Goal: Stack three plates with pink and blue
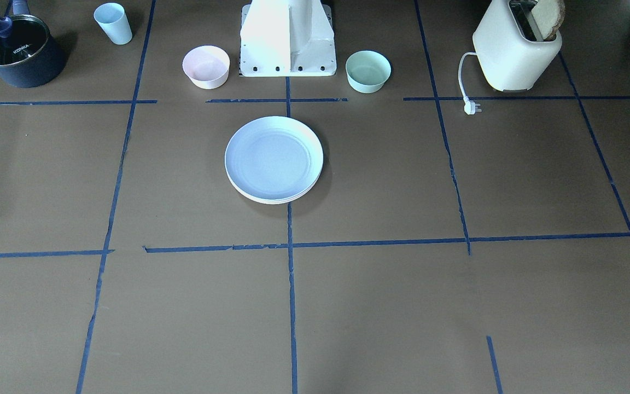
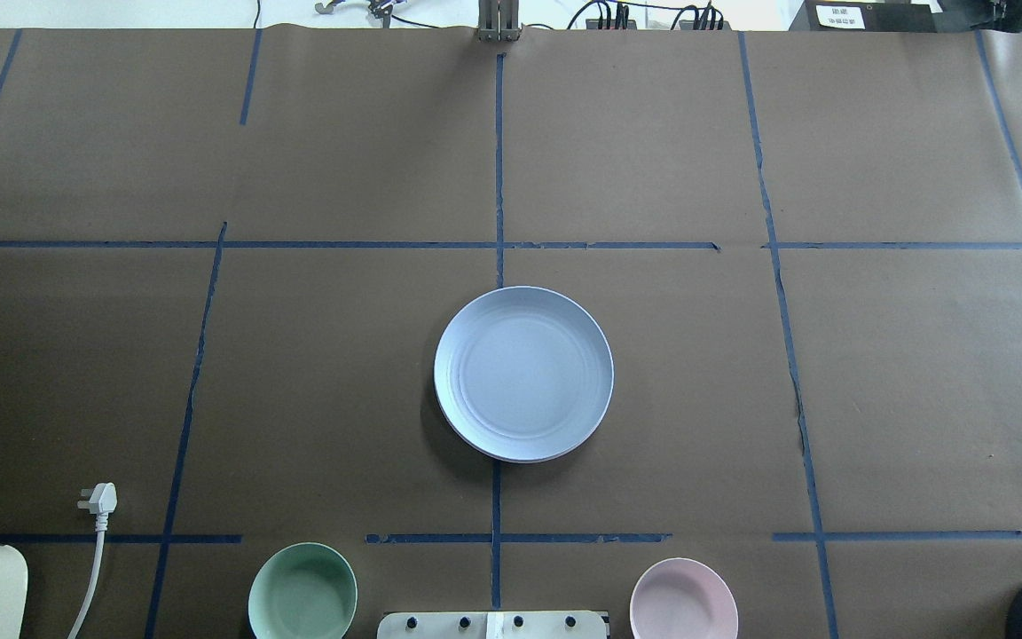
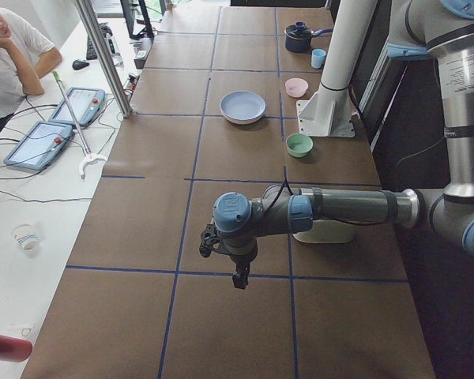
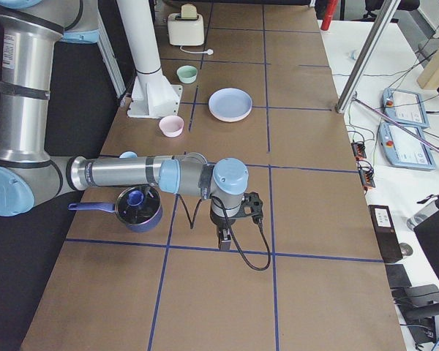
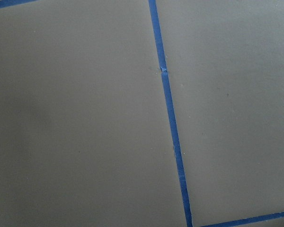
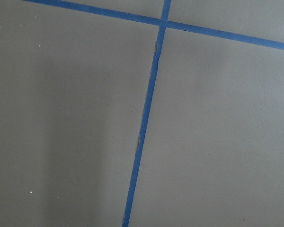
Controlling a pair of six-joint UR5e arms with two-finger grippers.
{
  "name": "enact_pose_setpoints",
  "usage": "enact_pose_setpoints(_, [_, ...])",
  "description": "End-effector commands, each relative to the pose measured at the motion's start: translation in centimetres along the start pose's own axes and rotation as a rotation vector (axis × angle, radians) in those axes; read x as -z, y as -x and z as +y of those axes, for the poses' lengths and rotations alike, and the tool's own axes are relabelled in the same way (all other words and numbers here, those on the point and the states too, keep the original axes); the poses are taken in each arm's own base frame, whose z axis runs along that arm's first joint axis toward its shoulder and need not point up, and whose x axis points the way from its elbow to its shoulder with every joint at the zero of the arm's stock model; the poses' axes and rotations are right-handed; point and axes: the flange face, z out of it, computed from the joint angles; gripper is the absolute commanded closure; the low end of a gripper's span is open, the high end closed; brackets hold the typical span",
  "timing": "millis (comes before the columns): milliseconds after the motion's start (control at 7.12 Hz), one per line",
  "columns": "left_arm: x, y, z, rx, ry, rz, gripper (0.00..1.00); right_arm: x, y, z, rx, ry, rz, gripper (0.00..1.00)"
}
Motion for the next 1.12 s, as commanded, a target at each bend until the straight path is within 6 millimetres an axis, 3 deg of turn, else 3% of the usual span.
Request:
enact_pose_setpoints(0, [0.06, 0.00, -0.10, -0.001, -0.002, 0.000, 0.00, 0.00, 0.04, -0.02, 0.004, -0.001, -0.001, 0.00])
enact_pose_setpoints(982, [-0.10, 0.11, 0.00, 0.000, 0.001, 0.002, 0.00, 0.10, 0.09, -0.19, 0.014, -0.015, 0.002, 0.00])
